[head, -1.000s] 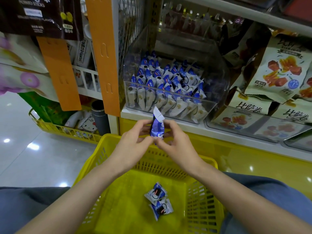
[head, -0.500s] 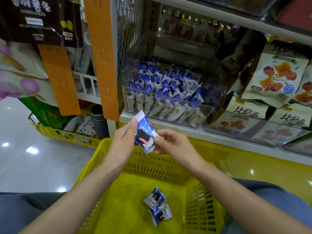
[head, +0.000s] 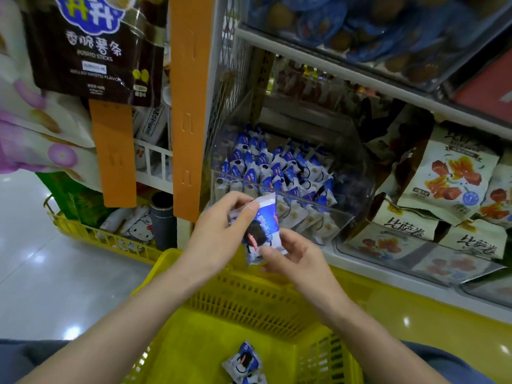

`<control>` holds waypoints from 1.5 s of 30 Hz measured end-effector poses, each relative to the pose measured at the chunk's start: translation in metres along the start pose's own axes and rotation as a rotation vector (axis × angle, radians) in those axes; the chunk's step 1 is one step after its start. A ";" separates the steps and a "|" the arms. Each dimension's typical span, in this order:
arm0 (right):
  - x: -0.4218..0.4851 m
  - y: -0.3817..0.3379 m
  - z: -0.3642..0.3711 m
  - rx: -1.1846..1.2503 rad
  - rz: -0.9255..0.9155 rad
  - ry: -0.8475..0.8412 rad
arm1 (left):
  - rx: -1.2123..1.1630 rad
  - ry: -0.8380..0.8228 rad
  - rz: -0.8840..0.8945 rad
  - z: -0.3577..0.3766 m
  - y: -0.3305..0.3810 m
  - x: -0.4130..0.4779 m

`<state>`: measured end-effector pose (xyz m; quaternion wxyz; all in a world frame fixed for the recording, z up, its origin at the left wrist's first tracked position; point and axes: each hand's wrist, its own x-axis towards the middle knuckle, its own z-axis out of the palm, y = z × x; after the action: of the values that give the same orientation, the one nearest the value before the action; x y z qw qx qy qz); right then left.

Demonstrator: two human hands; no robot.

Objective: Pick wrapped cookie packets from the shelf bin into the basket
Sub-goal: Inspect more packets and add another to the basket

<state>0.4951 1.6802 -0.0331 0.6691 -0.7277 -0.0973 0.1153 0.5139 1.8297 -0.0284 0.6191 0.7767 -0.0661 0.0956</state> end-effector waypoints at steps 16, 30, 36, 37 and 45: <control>0.219 -0.052 -0.077 -0.793 0.052 0.607 | 0.867 -0.102 0.568 -0.024 -0.019 0.069; 0.286 -0.033 -0.089 -0.993 0.003 0.411 | 0.839 0.034 0.649 -0.017 -0.033 0.073; 0.285 -0.032 -0.094 -1.078 0.091 0.248 | 0.833 0.038 0.652 -0.017 -0.032 0.073; 0.286 -0.030 -0.092 -1.077 0.096 0.211 | 0.828 0.036 0.653 -0.017 -0.032 0.073; 0.283 -0.032 -0.108 -1.027 -0.003 0.256 | 0.826 0.045 0.670 -0.018 -0.032 0.073</control>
<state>0.7981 1.6636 -0.0038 0.2329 -0.9699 -0.0597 -0.0379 0.5906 1.8554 -0.0380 0.1985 0.8899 -0.2540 0.3227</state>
